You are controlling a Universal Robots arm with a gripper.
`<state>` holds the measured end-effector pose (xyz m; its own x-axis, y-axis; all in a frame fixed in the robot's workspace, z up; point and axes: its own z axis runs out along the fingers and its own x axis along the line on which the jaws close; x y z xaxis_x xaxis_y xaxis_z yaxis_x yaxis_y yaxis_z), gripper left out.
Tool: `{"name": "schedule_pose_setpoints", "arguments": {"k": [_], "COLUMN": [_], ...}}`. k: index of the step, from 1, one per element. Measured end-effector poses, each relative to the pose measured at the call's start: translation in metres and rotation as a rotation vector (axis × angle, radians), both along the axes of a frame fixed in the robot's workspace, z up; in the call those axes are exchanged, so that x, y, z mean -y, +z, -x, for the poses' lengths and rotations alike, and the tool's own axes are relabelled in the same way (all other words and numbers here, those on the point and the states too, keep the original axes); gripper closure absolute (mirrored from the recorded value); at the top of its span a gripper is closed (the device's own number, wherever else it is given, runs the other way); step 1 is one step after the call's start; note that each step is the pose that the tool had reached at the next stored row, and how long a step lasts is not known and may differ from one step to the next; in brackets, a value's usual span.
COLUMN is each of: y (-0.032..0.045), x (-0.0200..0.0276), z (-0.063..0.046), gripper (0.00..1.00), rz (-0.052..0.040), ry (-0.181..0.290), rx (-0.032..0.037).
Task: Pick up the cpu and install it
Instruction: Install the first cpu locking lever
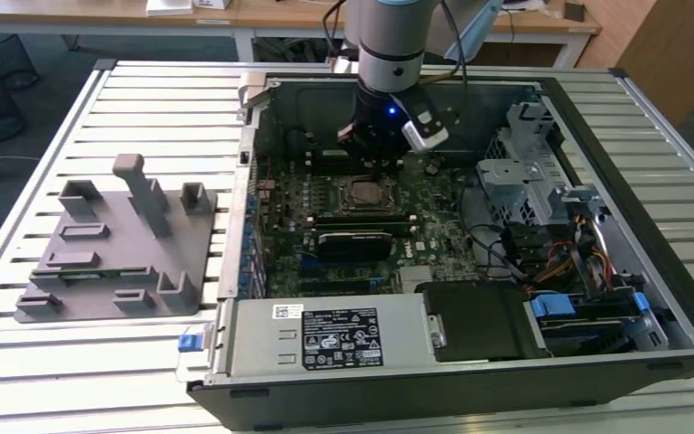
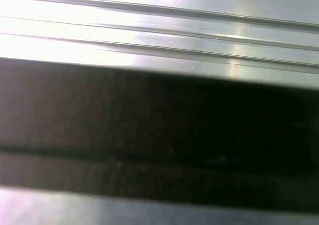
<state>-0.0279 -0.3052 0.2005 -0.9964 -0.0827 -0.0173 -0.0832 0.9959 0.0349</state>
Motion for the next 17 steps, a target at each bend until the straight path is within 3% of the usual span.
{"name": "schedule_pose_setpoints", "arguments": {"k": [7,17], "y": [0.0004,-0.0052], "x": [0.0028,0.0053], "z": [0.0000,-0.0010], "gripper": [0.89,0.89], "rz": [0.0000,0.0041], "ry": [0.000,0.000], "rx": [-0.0001,-0.0023]}}
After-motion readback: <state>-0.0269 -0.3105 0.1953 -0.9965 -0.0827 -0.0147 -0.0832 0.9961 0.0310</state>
